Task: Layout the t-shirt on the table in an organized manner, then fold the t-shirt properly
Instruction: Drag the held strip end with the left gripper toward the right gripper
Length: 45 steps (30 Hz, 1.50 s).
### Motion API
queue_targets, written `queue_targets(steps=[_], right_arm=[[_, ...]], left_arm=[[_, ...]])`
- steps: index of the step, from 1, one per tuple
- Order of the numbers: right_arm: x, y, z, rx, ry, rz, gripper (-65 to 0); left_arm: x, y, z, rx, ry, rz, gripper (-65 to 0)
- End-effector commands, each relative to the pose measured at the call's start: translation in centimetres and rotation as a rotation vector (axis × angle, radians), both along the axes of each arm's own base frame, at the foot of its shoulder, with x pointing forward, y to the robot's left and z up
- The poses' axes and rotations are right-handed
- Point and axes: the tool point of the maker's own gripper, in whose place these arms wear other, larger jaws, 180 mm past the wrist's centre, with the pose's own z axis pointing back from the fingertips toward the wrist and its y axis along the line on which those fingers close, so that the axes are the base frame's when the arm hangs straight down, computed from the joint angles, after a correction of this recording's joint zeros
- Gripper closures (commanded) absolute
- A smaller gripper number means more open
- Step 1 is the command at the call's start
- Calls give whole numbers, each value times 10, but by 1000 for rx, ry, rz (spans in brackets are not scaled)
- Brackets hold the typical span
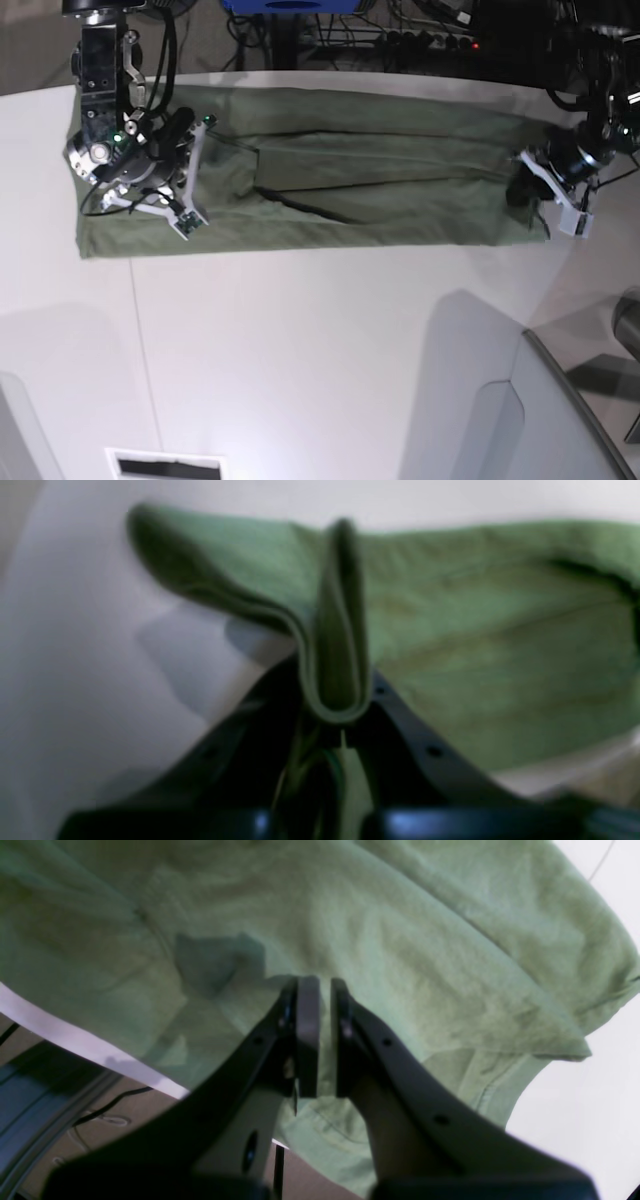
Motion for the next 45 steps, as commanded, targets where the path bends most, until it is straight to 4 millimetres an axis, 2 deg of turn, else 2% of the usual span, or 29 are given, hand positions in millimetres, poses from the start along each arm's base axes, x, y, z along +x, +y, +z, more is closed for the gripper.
queue_targets(steps=[1, 5, 7, 12, 18, 24, 27, 34, 41, 45], right_arm=[[12, -1, 11, 8, -48, -2, -44], [20, -17, 15, 2, -65, -59, -44], [22, -22, 16, -1, -72, -75, -44], [22, -40, 17, -12, -74, -133, -44], [21, -58, 17, -21, -75, -190, -44], [19, -69, 17, -29, -74, -221, -44], [18, -69, 17, -29, -73, -221, -44], [18, -69, 17, -29, -73, -221, -44], [17, -69, 16, -28, -71, -221, -44], [17, -69, 16, -28, -71, -221, -44]], left_arm=[[16, -11, 26, 16, -73, -41, 0], [13, -52, 45, 8, -84, -65, 0], [14, -70, 46, -14, -75, -77, 0], [16, -123, 37, -81, -33, -147, 0], [23, -175, 32, -133, -5, -208, 0], [23, -217, 8, -170, 72, -266, 0], [24, -230, -2, -186, 103, -275, 0], [23, -241, -25, -120, 135, -286, 0], [22, -254, -33, -127, 154, -276, 0], [26, -256, -30, -142, 121, -266, 0]])
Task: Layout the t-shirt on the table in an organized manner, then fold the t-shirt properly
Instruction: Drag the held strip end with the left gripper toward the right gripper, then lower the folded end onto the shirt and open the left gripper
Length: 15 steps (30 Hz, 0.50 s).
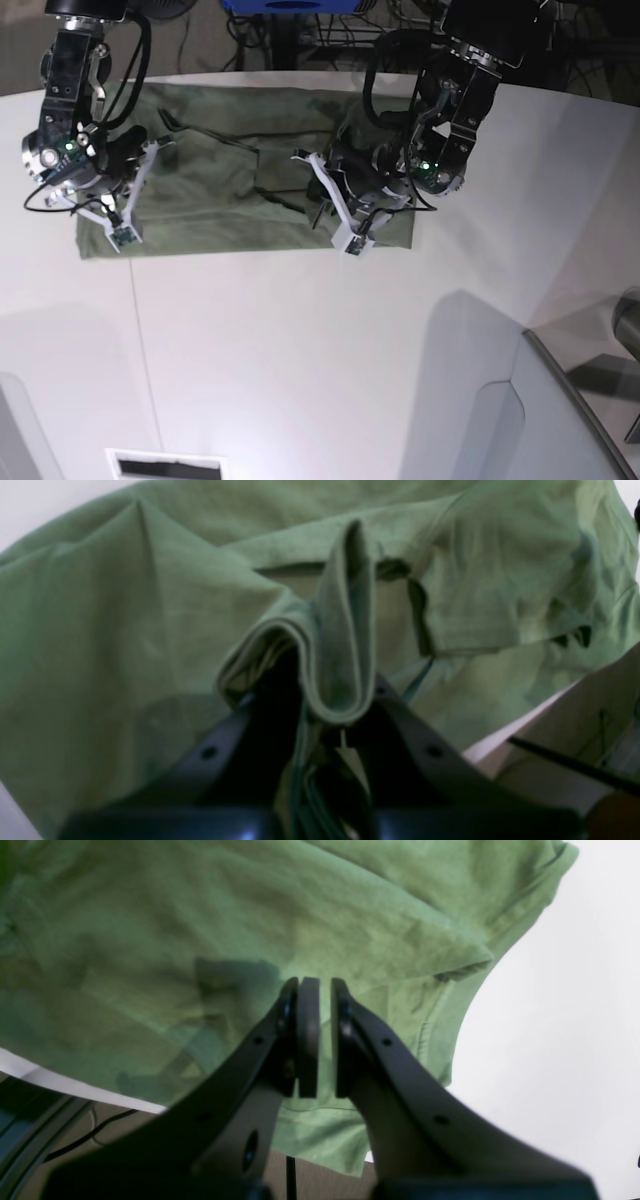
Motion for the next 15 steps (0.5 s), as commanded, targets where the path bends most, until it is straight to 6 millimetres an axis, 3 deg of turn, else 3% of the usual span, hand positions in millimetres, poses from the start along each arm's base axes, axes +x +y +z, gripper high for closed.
queue_targets(steps=[1, 6, 15], right_arm=[[9, -2, 9, -3, -40, 0, -44], [9, -2, 9, -3, -40, 0, -44], [9, -2, 9, -3, -40, 0, -44]], left_arm=[[9, -4, 8, -25, -34, 7, 0], [5, -2, -3, -23, -2, 19, 0], [11, -18, 1, -52, -8, 17, 0]])
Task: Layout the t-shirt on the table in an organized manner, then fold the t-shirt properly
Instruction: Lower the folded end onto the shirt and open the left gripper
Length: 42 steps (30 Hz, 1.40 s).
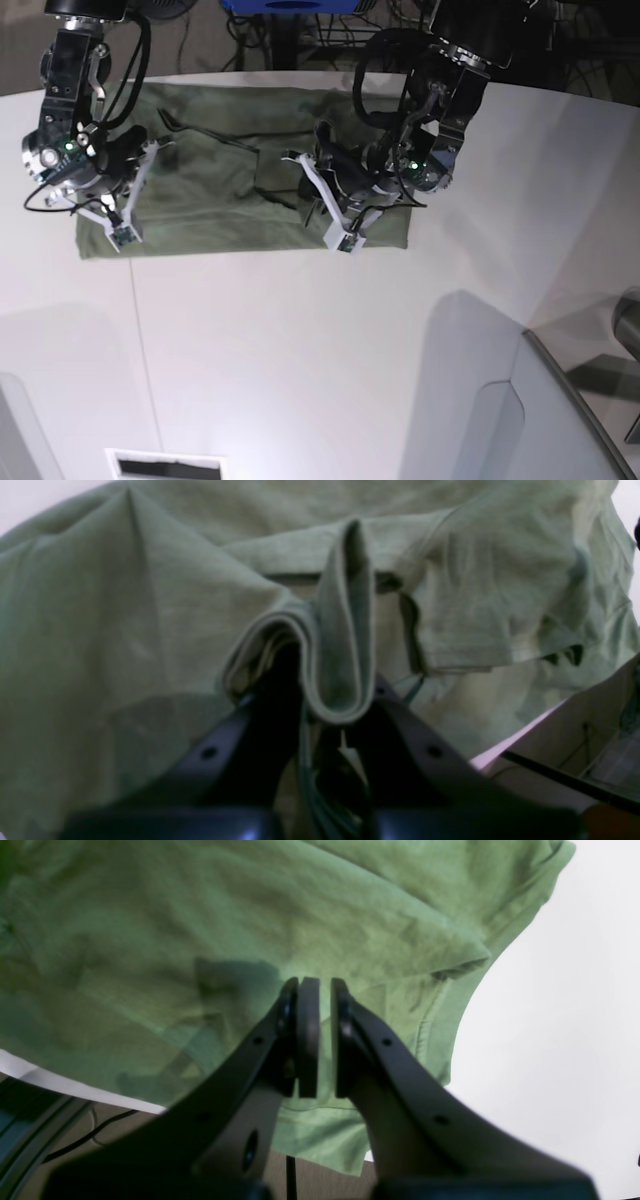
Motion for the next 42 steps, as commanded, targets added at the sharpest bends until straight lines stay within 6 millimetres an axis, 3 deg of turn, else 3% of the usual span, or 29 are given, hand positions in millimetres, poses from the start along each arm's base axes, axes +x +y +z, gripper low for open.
queue_targets(steps=[1, 14, 25, 33, 42], right_arm=[[9, -2, 9, -4, -40, 0, -44], [9, -2, 9, -4, -40, 2, -44], [9, -2, 9, -4, -42, 2, -44], [9, -1, 9, -4, -41, 4, -44], [9, -2, 9, -7, -39, 1, -44]], left_arm=[[11, -6, 9, -24, -33, 0, 0], [10, -12, 7, -37, -20, 4, 0], [21, -14, 15, -39, -47, -1, 0], [9, -21, 3, -27, -8, -32, 0], [9, -21, 3, -28, -10, -32, 0]])
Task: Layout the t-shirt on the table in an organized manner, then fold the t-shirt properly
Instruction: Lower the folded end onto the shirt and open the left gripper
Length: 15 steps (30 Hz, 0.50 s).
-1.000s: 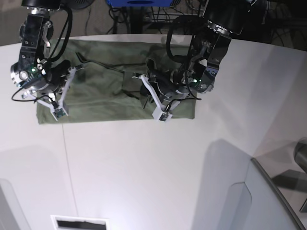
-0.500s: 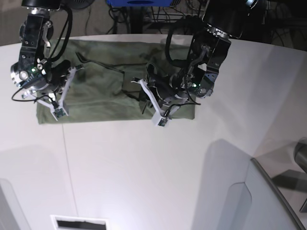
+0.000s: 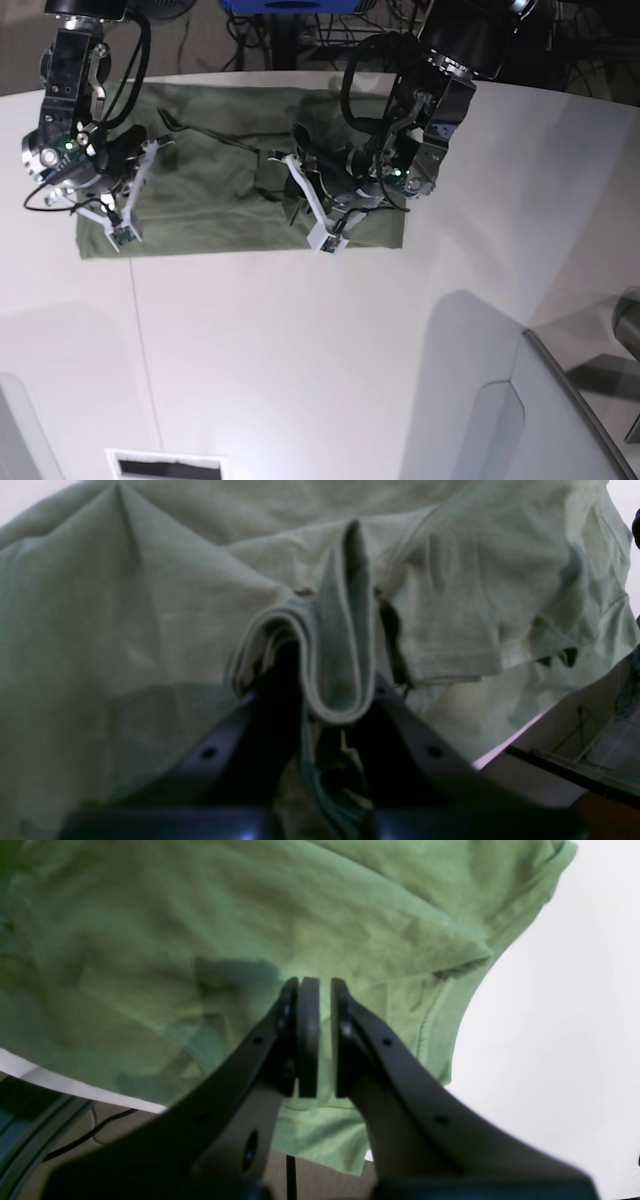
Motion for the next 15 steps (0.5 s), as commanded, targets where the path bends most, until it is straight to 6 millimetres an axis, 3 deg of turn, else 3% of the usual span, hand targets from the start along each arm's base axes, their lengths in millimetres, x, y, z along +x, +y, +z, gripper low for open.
queue_targets(steps=[1, 4, 10, 15], right_arm=[[10, -3, 10, -6, -41, -1, -44], [10, -1, 10, -5, -41, 4, -44], [10, -1, 10, -5, -41, 5, -44], [10, -2, 10, -5, -41, 1, -44]], left_arm=[[11, -7, 12, -28, -39, 0, 0], [10, -11, 13, -37, -38, -2, 0], [5, -23, 16, -44, -41, -38, -160], [2, -38, 18, -44, -49, -96, -204]])
